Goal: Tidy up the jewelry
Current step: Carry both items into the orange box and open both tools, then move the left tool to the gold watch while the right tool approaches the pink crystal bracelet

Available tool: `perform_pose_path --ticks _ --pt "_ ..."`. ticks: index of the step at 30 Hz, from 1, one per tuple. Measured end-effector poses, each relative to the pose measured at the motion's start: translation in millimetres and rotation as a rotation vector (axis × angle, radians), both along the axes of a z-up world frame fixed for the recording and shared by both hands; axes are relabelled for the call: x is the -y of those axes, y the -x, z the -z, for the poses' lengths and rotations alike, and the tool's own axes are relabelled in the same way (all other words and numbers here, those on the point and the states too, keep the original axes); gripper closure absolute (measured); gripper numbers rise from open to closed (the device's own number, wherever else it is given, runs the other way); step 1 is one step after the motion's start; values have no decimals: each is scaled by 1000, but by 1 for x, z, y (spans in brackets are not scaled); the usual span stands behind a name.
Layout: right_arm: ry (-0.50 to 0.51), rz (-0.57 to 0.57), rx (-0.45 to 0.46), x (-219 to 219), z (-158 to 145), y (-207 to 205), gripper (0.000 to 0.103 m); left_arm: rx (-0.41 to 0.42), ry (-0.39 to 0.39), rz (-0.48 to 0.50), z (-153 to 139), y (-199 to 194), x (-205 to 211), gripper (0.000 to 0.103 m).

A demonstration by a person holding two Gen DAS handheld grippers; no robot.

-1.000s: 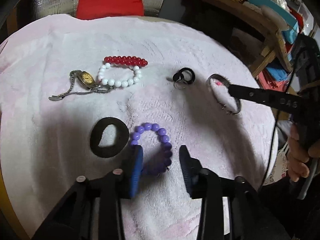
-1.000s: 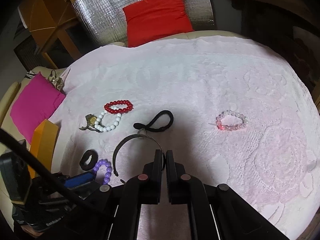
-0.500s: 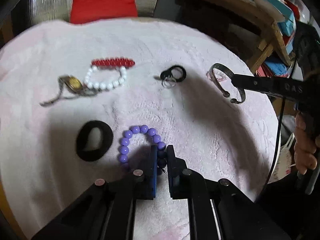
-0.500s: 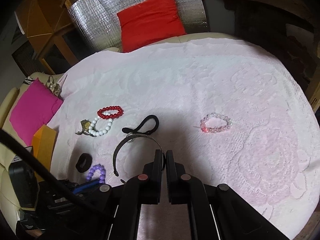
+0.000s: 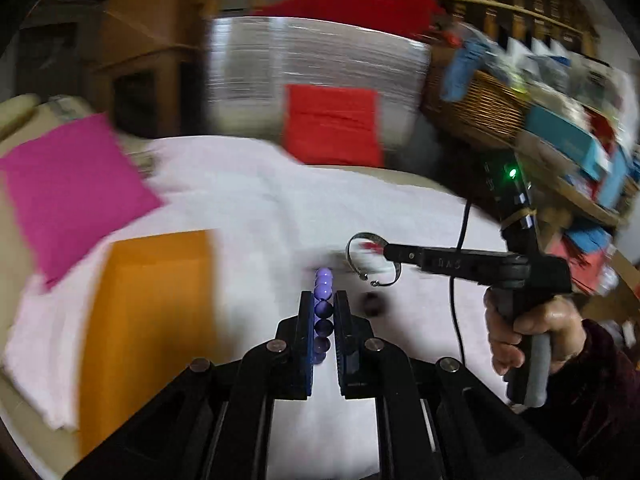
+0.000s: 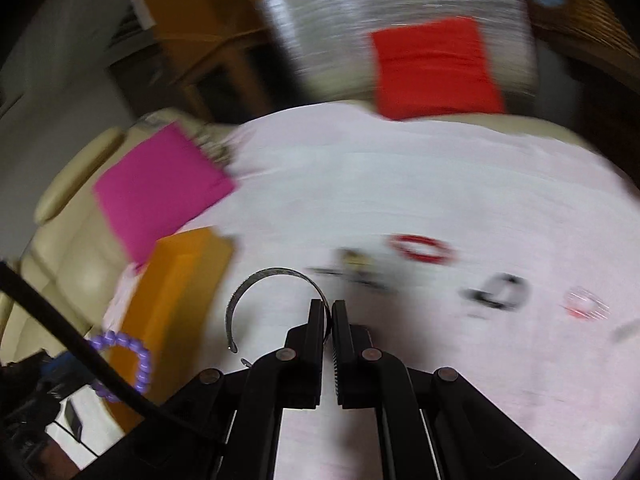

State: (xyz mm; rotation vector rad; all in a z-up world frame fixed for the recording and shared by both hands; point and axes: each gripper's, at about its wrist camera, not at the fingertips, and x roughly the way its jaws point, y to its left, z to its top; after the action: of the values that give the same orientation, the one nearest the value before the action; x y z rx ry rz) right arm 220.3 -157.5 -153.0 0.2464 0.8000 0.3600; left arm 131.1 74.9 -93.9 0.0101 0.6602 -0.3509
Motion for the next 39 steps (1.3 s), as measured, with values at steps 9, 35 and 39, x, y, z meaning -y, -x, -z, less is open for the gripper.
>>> perform_pose_path --ticks 9,35,39 --pt "-23 -184 -15 -166 -3 -47 93 -163 -125 -259 72 -13 -83 93" --pt "61 118 139 35 -8 22 52 102 -344 -337 2 -15 12 38" --pt "42 153 146 56 4 24 52 115 -377 -332 -2 -20 28 37"
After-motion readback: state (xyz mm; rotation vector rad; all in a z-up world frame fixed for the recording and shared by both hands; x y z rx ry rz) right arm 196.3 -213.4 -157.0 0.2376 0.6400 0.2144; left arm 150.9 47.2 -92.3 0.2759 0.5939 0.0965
